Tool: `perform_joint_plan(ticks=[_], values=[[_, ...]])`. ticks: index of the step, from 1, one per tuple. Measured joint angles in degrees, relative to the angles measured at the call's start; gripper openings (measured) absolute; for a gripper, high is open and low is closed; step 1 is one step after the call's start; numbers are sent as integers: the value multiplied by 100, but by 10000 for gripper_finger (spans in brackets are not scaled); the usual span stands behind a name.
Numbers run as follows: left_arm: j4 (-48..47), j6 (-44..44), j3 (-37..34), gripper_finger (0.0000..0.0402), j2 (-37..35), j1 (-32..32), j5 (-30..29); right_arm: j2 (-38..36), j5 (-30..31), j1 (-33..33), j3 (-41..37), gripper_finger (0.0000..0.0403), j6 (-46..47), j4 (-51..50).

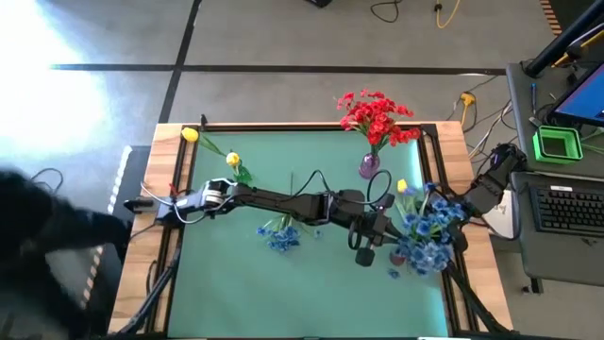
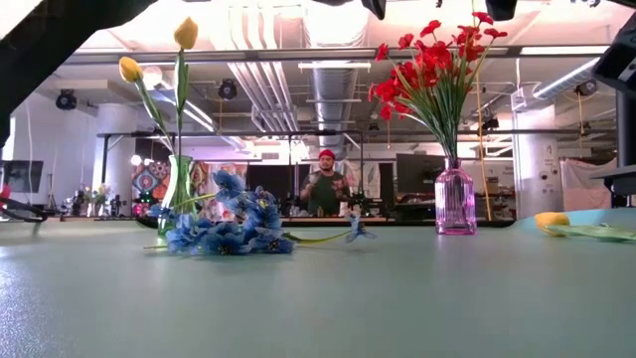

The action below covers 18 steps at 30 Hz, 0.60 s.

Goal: Sort flowers into vase by color
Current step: Put the right blue flower into the red vase

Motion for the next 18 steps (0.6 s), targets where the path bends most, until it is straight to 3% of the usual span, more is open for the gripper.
perform_joint_plan(ticks=[8,18], values=[[-9,3,0,11,2,0,-2,31,-11,0,10,183,-195,12],[-9,4,0,11,4,-4,-3,9,-112,0,11,260,282,-80]])
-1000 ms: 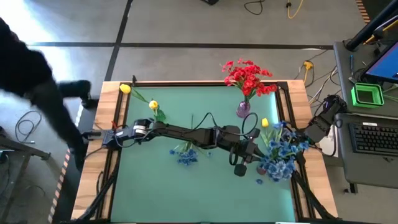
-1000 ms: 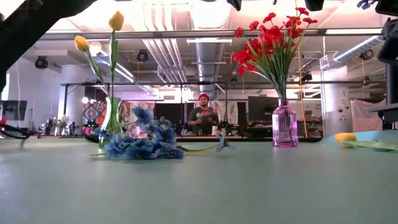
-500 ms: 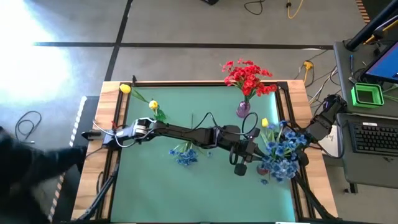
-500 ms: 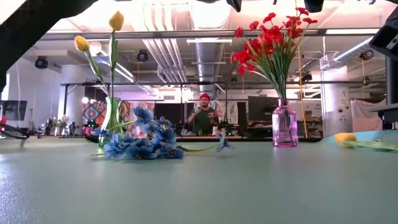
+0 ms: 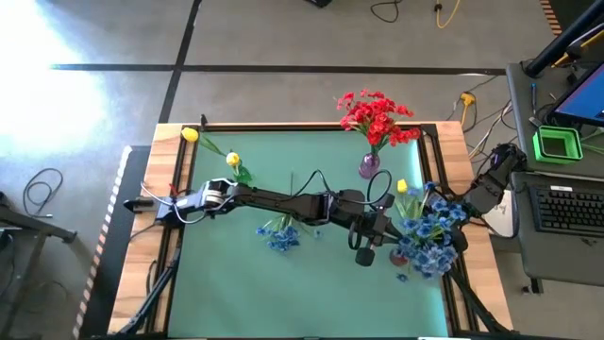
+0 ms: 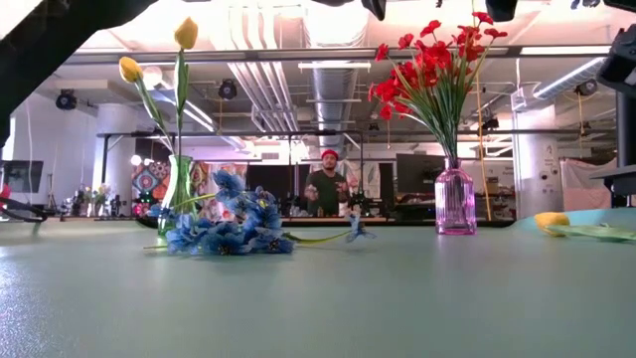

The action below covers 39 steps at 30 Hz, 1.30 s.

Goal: Sort flowers into vase by color
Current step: Put the right blue flower into the red vase

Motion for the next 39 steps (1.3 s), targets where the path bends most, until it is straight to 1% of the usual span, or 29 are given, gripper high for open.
perform_joint_plan(ticks=[4,8,11,13,21,30,39], values=[[-2,0,0,11,3,-7,0,99,9,0,273,263,495,-720],[-8,0,0,11,4,-19,0,259,154,-2,646,252,915,-1635],[-64,-2,0,11,4,-28,0,406,132,-2,919,245,1088,-1997],[-116,-2,0,11,4,-28,0,506,77,0,1085,242,1109,-2050],[-301,-2,0,11,4,-28,0,943,-495,0,1657,240,1103,-2064],[-447,-2,53,11,4,-59,-2,1333,-507,0,2323,235,1239,-2511],[-601,17,55,11,30,-68,-26,1367,-490,0,2479,235,1268,-2582]])
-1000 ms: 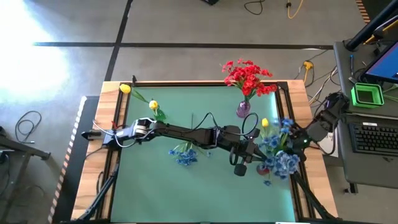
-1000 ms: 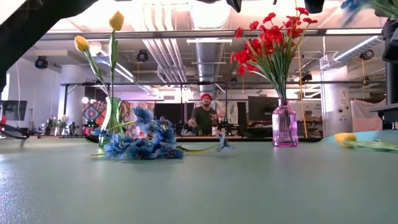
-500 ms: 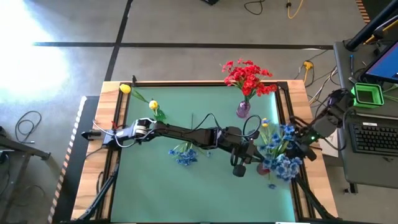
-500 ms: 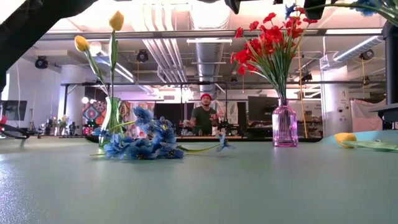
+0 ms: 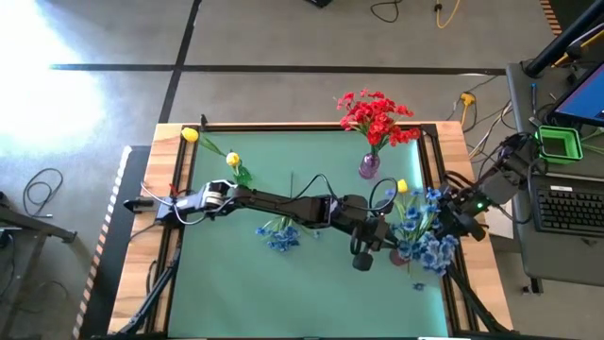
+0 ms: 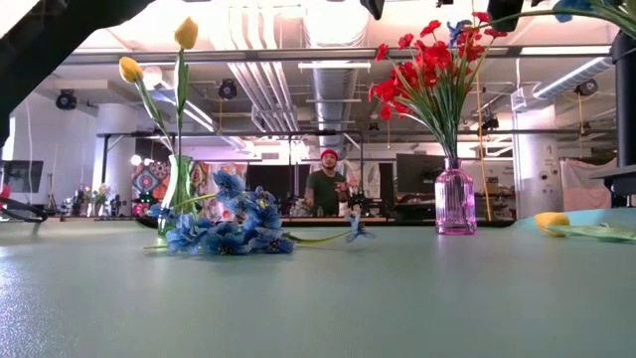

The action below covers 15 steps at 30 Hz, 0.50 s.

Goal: Sort flowers into vase by color
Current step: Put the right blue flower into the red vase

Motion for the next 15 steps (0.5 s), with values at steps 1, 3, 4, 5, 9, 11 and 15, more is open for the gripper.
perform_joint_plan(ticks=[1,3,4,5,9,11,15], values=[[0,0,0,11,3,0,-80,6,27,0,17,235,-2,-6],[-2,9,0,11,5,-2,-259,4,33,0,56,235,-1,2],[-2,21,-1,13,5,0,-274,4,31,0,68,235,16,5],[-3,24,-2,15,5,0,-278,4,32,0,90,235,52,-18],[-200,26,-2,44,-4,0,-280,4,37,0,175,235,134,-31],[-382,24,-6,68,-12,0,-280,4,38,0,204,235,130,-63],[-700,18,36,129,-17,0,-280,-3,39,0,228,235,71,-61]])
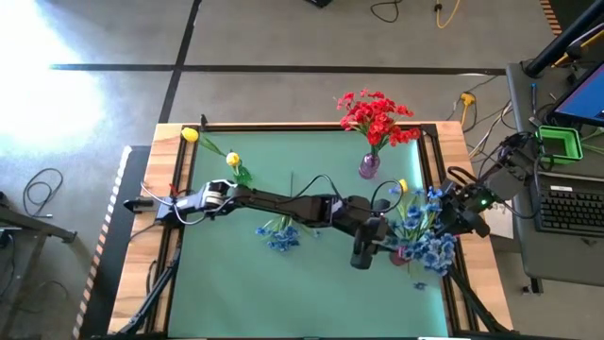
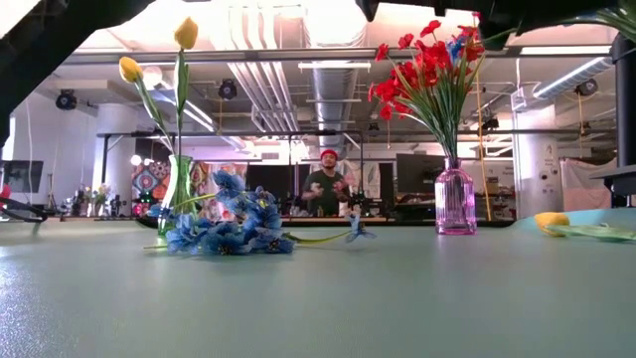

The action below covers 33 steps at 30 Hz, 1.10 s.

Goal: Sort flowers into vase by color
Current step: Put the right blue flower into the red vase

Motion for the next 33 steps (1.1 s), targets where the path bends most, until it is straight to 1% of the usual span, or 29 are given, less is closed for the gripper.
perform_joint_plan(ticks=[3,6,9,12,15,17,20,25,29,33], values=[[-626,-11,291,176,-2,0,-2,0,1,0,0,235,-4,-2],[-1798,14,827,217,-11,2,-4,0,-2,0,0,235,-39,-2],[-2912,141,1261,247,-34,12,-19,0,1,0,0,235,-54,-2],[-3515,229,1158,265,-186,13,-232,0,-1,0,0,235,-98,-10],[-4093,167,1166,271,-254,13,-709,0,3,0,0,235,-174,-45],[-4465,97,1252,272,-270,13,-897,2,21,0,0,235,-198,-78],[-4906,11,1267,272,-323,20,-911,2,153,0,0,235,-193,-171],[-5741,-274,1263,272,-436,-12,-939,2,143,0,-2,235,18,-411],[-6409,-536,1265,272,-597,-54,-1347,0,141,0,-2,235,326,-541],[-7062,-930,1267,272,-683,-85,-1629,-2,139,0,-2,235,845,-673]])
